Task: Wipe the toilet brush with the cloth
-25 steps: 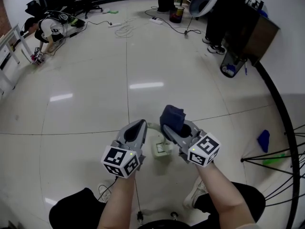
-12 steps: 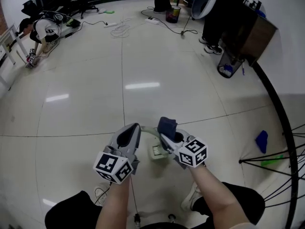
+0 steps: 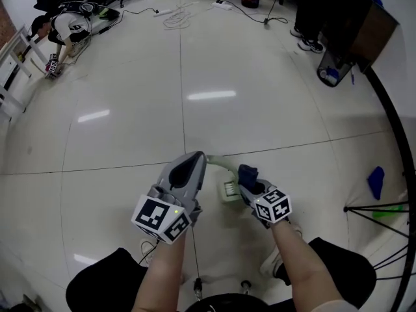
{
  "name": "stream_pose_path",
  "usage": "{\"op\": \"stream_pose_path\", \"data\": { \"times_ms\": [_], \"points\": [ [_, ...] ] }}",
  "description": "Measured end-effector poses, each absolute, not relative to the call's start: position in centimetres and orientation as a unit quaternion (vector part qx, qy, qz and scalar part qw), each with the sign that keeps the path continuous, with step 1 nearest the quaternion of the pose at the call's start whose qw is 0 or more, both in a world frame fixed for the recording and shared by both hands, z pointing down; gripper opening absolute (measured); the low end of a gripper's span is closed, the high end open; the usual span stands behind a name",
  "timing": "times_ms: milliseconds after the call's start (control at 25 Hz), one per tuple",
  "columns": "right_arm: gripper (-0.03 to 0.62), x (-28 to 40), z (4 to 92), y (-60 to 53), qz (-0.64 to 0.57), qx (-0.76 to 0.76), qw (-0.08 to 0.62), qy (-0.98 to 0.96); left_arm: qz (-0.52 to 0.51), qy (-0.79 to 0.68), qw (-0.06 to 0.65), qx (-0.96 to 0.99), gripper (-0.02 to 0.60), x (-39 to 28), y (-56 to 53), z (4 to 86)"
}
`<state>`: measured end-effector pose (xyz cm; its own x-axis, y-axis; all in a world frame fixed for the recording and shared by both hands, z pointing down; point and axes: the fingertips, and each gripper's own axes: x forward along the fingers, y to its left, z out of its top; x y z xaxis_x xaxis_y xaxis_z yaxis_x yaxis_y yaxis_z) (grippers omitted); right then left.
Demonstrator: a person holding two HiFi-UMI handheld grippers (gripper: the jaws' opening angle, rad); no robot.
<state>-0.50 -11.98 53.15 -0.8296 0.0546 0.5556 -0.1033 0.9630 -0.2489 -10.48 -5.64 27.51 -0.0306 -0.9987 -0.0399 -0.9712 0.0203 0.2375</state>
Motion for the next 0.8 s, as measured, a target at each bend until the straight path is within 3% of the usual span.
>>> {"op": "stream_pose_path", "data": {
  "times_ms": [160,280,480,680,800],
  "points": [
    [0.066,1.2,56.0,-10.6,0.134,-0.01,0.351,-0.927,-0.096,-0.709,0.073,0.695,0.006,-10.3,-5.6,27.5],
    [0.066,2.0,54.6,-10.5,0.139,-0.016,0.338,-0.931,-0.1,-0.71,0.072,0.693,0.006,-10.5,-5.5,27.2],
    [0.066,0.4,43.5,-12.4,0.106,0.022,0.203,-0.973,-0.104,-0.71,0.061,0.694,0.006,-11.0,-5.4,25.8],
    [0.066,-1.8,30.3,-7.5,0.05,-0.073,0.015,-0.996,-0.071,-0.71,0.055,0.699,0.006,-11.4,-5.2,26.1],
    [0.066,-3.2,27.6,-4.5,0.057,-0.114,-0.033,-0.991,-0.079,-0.71,0.065,0.697,0.006,-12.0,-5.3,26.9]
  ]
}}
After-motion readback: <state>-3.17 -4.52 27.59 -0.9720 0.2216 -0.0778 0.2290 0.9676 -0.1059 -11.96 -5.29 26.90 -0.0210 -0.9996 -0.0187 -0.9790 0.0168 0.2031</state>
